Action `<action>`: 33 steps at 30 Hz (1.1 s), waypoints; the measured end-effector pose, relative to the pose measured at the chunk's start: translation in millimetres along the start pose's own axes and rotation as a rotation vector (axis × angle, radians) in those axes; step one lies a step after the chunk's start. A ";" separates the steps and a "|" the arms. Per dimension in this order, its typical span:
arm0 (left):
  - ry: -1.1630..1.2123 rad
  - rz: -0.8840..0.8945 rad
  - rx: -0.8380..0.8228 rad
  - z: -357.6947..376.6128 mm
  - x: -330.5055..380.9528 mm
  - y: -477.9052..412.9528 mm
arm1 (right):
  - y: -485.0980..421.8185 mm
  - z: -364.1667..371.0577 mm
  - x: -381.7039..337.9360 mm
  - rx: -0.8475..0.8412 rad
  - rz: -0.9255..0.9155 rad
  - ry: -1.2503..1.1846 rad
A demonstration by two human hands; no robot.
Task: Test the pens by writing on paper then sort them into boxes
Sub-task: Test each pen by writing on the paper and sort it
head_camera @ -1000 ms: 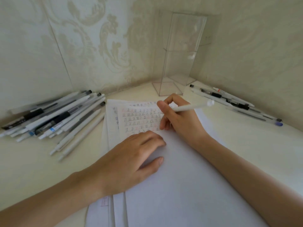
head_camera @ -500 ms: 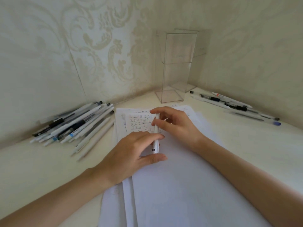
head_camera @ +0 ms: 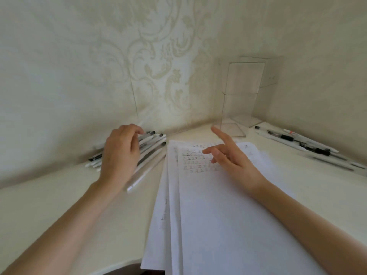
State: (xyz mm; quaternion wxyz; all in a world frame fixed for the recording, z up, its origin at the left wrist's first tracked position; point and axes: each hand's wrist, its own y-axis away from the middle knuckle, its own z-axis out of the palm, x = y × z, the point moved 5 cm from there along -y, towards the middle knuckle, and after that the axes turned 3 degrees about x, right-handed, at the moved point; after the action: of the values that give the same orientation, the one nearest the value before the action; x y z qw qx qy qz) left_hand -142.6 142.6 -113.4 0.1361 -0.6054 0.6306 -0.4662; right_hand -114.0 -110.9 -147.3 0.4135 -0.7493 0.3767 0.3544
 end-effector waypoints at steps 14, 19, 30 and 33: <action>0.028 0.133 -0.189 26.1 32.6 3.1 | -9.4 -39.2 9.5 0.208 0.068 0.254; 0.220 0.382 -0.488 86.9 127.1 29.0 | -11.2 -103.7 44.0 0.430 0.137 0.701; 0.230 0.407 -0.704 148.7 159.2 51.0 | -5.5 -151.9 93.8 0.373 0.415 0.982; 0.244 0.405 -0.709 148.4 158.1 51.0 | -7.2 -151.7 91.7 0.392 0.440 1.035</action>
State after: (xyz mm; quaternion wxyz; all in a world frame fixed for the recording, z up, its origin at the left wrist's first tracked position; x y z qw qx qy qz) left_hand -102.2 -69.5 -168.0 -0.0676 -0.4191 0.8695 -0.2527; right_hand -31.9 -267.6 -160.3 0.2236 -0.6387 0.7341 -0.0559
